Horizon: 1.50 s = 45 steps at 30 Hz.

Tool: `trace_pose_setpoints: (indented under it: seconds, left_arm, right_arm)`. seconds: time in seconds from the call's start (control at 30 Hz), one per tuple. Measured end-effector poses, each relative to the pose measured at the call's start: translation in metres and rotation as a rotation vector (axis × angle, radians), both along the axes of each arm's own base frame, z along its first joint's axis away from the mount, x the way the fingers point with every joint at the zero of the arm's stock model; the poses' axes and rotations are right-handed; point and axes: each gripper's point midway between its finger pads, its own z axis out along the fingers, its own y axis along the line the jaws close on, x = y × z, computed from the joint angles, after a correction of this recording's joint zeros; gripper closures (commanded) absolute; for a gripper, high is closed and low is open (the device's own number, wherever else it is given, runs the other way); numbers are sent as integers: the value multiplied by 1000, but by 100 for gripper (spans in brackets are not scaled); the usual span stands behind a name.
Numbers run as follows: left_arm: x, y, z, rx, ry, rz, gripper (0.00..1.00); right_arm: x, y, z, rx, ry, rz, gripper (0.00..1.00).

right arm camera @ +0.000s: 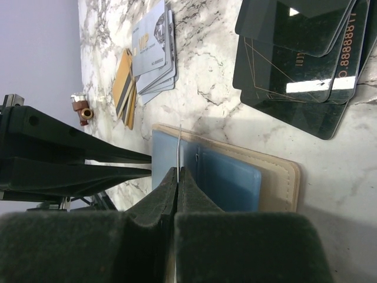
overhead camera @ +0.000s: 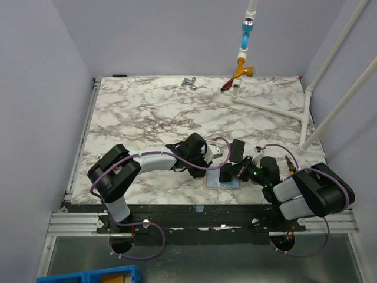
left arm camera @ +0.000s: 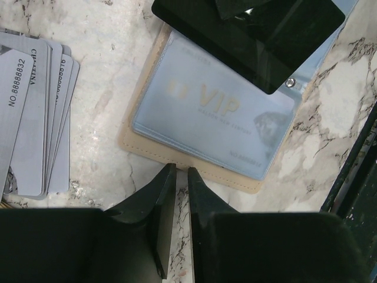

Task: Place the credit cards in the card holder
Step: Insert the credit card into the card holder.

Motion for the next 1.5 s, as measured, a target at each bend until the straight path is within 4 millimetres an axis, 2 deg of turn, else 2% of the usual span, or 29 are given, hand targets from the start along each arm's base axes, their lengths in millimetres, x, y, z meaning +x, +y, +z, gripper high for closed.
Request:
trace_pose_setpoints:
  seconds: [0.67,1.2,1.5]
  left_arm:
    - [0,0,0,1,2,0,87]
    - [-2,0,0,-1,7,-4,88]
    - [-3,0,0,0,11,-6,89]
  right_arm:
    - [-2,7,-9,33,19,36,99]
    - [-11,8,5,33,13,65,99]
    - [-18,4,-13,3,92,54,99]
